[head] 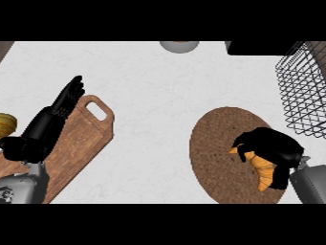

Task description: Pick the croissant from the placemat and place it in the basket

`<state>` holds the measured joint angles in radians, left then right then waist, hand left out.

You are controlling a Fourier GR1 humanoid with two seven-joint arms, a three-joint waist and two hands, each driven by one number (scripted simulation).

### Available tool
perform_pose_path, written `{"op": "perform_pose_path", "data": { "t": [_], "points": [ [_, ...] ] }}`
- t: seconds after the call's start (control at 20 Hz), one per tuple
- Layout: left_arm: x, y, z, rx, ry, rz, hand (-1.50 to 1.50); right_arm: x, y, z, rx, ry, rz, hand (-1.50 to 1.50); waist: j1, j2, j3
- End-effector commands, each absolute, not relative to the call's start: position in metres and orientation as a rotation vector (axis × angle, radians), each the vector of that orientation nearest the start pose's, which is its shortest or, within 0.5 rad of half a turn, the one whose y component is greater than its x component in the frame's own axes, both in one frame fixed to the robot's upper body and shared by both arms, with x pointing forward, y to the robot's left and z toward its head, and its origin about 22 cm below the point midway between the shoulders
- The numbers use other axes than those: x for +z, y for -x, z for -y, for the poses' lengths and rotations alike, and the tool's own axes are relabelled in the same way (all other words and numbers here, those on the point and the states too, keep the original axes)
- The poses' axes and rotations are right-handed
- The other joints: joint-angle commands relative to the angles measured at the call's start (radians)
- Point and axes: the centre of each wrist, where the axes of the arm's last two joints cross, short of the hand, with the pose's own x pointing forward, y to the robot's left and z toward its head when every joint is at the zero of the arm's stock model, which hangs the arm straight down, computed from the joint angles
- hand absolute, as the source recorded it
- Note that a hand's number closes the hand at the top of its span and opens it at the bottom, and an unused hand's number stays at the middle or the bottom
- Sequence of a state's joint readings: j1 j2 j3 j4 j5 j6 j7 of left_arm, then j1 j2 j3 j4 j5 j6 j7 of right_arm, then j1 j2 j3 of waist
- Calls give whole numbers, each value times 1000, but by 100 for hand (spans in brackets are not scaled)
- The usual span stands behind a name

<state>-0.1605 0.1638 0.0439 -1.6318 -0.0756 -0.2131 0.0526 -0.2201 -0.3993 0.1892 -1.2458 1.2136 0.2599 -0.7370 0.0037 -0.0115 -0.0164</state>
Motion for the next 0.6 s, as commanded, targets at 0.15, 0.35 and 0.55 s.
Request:
{"op": "perform_pose_path", "data": {
  "t": [0.15, 0.35, 0.55],
  "points": [
    [69, -269, -269, -360, -62, 1693, 0, -21, -250, 295, 1637, 538, 1266, 150, -35, -1, 15],
    [63, -269, -283, -345, -95, 1667, 0, -22, -217, 292, 1428, 687, 1215, 150, -45, 2, 15],
    [59, -269, -288, -357, -67, 1682, 0, -6, -186, 267, 1303, 718, 1281, 150, -29, 6, 15]
  ]
}}
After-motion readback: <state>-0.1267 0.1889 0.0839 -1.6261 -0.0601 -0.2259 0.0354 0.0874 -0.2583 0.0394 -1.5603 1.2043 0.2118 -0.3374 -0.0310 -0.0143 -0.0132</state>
